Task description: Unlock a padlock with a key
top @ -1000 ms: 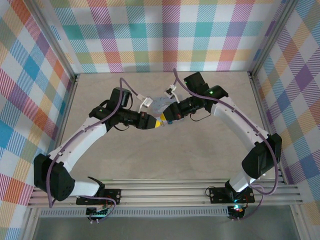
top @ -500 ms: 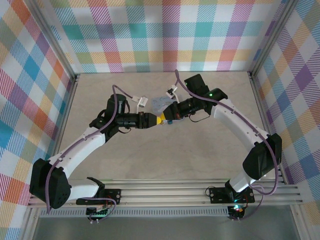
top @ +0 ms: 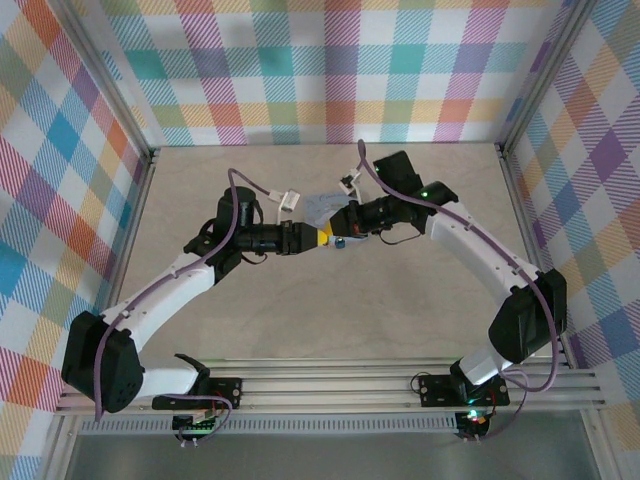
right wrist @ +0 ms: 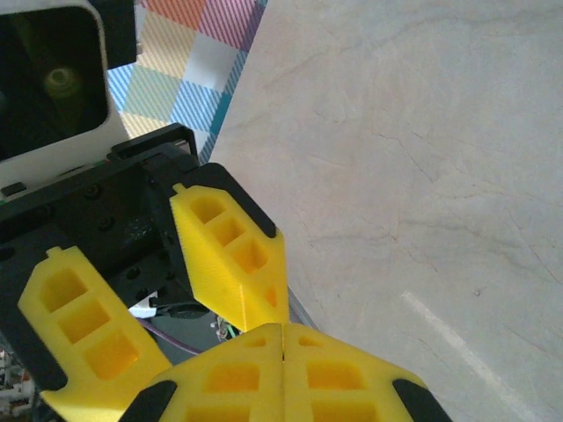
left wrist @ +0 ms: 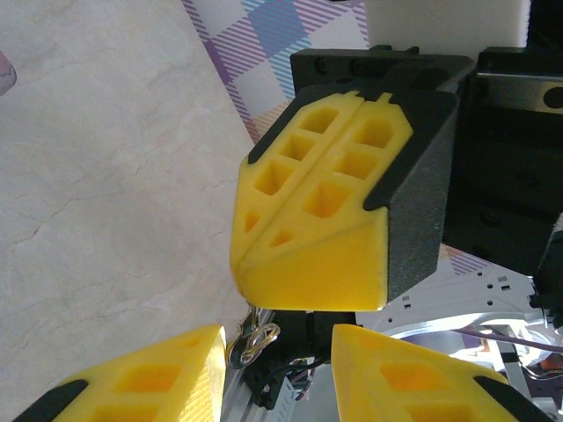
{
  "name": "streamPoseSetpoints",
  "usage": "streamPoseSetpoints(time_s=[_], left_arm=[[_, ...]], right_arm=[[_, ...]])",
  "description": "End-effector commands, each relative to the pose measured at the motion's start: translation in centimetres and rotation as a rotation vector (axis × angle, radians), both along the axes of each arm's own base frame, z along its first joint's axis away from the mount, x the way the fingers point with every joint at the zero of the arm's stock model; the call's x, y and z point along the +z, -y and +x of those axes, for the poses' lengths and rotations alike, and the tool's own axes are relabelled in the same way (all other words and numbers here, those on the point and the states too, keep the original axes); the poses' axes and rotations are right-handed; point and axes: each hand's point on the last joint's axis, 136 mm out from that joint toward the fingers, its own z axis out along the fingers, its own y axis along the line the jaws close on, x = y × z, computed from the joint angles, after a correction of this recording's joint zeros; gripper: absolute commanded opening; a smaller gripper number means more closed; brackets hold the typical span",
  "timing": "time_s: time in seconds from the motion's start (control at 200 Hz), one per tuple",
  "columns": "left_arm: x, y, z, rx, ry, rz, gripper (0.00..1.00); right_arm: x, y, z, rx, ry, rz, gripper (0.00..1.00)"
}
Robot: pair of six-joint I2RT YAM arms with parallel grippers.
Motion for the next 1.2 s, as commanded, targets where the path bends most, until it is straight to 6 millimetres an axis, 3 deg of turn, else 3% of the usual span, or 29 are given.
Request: streamPoseSetpoints(time_s=[0.0,0.26,0.405,0.655,0.735,0.93,1.15,1.195], left_arm=[[0.2,0.6,-0.2,-0.023,0.005,-0.007,0.36],[-0.8,0.6,0.2,0.005,0.005,0.05,0.39],[-1.0,0.8,0.3,0.004,0.0,0.055,0.33],[-1.6,1.0,0.4,0.007,-0.01,0.066,0.34],[-1.6,1.0,0.5,0.011,-0.009,0.067,0.27],[-1.5,0.8,0.8,0.038,0.001,0.076,0.0],[-1.6,0.8,1.1,0.052,0.004,0.076,0.0],[-1.5,0.7,1.1,0.054,0.007,0.075,0.0]], right_arm=[[1.2,0.2,0.3,-0.044,0.007,0.035,0.0],[1.0,0.4,0.6,-0.094,-0.029,0.041,0.0],[0.9,0.4,0.6,-0.106,-0.045,0.042,0.0],[1.1,0.4,0.9,-0.149,-0.07,0.056,0.0],[1.0,0.3,0.9,-0.151,-0.081,0.064,0.0],[0.6,0.6,0.8,-0.166,-0.086,0.048,0.0],[0.9,0.8,0.7,-0.179,-0.078,0.061,0.0],[1.0,0.8,0.7,-0.184,-0.074,0.063,0.08]])
